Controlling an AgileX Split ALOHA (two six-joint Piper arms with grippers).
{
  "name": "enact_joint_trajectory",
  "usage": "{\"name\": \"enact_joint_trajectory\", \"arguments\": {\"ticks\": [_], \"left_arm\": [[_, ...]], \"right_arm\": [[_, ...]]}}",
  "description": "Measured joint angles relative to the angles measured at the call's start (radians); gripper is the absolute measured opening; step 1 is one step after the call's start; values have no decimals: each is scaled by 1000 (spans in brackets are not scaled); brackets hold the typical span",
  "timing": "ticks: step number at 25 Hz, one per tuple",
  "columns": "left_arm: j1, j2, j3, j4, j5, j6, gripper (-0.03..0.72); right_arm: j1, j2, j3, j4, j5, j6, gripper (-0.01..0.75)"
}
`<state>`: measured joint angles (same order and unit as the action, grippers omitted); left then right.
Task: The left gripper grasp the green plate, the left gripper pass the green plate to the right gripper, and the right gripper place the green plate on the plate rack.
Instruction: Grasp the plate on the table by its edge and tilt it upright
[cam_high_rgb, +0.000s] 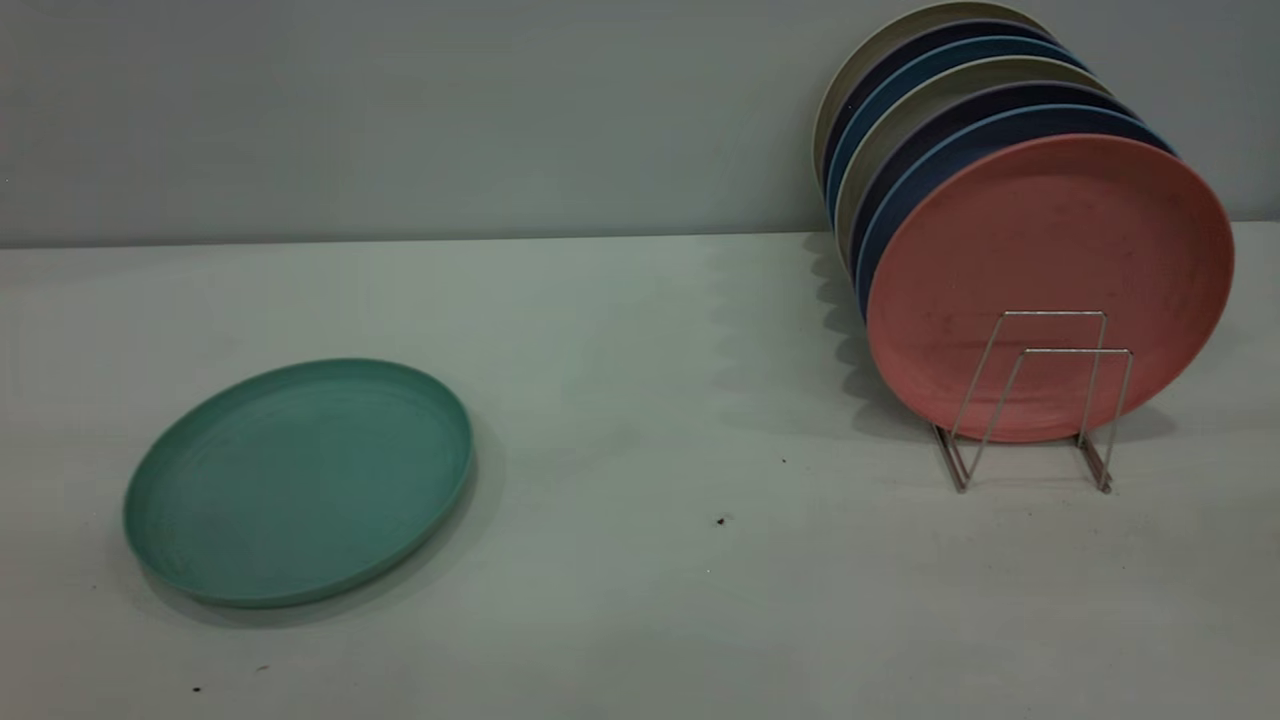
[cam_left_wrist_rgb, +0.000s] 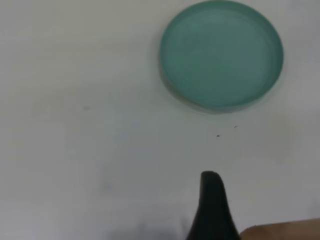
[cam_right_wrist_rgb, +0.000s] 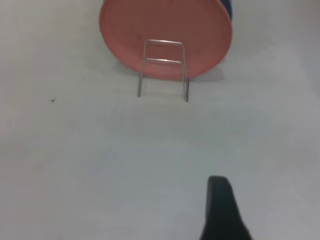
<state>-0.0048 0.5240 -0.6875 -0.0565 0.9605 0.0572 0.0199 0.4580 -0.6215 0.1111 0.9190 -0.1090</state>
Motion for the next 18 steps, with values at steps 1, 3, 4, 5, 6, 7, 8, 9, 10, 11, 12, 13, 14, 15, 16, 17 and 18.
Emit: {"name": "enact_joint_trajectory", "arguments": {"ticks": [1,3,4,5,6,7,8,9,10,11,12,13,14,15,16,17,18], "left_arm": [[0,62,-24,-6,-9,0,581],[0,171,-62,-29,-41,-4,581],[0,226,-80,-42,-55,-4,581],[0,271,-92,-54,-74,-4,581],[0,324,-103,-65,-92,-4,581],[0,377,-118,-84,-112,-1,581],[0,428,-130,-95,-124,3,581],[0,469,-141,-107,-135,8,581],[0,516,-153,-119,-145,18,581],[0,559,-167,-130,-155,29,581],[0,599,-180,-138,-167,44,581],[0,630,-189,-145,-179,56,581],[0,666,-198,-155,-195,65,581],[0,701,-208,-161,-205,74,581],[0,730,-216,-163,-216,79,581],[0,765,-226,-163,-226,82,581],[0,801,-235,-163,-234,82,581]], "right_arm": [[0,40,-16,6,-16,-8,496],[0,132,-43,31,-55,-49,496],[0,176,-52,53,-81,-75,496],[0,213,-61,81,-108,-112,496],[0,259,-67,117,-133,-155,496],[0,306,-76,152,-149,-202,496],[0,346,-83,199,-167,-244,496],[0,394,-90,251,-182,-297,496],[0,443,-96,297,-200,-353,496],[0,490,-102,354,-212,-401,496],[4,527,-108,408,-227,-458,496],[15,571,-114,456,-244,-509,496],[36,614,-121,495,-260,-555,496],[65,657,-127,537,-282,-586,496],[96,692,-133,568,-305,-617,495],[140,734,-141,591,-332,-637,494],[186,776,-149,606,-353,-646,492]]}}
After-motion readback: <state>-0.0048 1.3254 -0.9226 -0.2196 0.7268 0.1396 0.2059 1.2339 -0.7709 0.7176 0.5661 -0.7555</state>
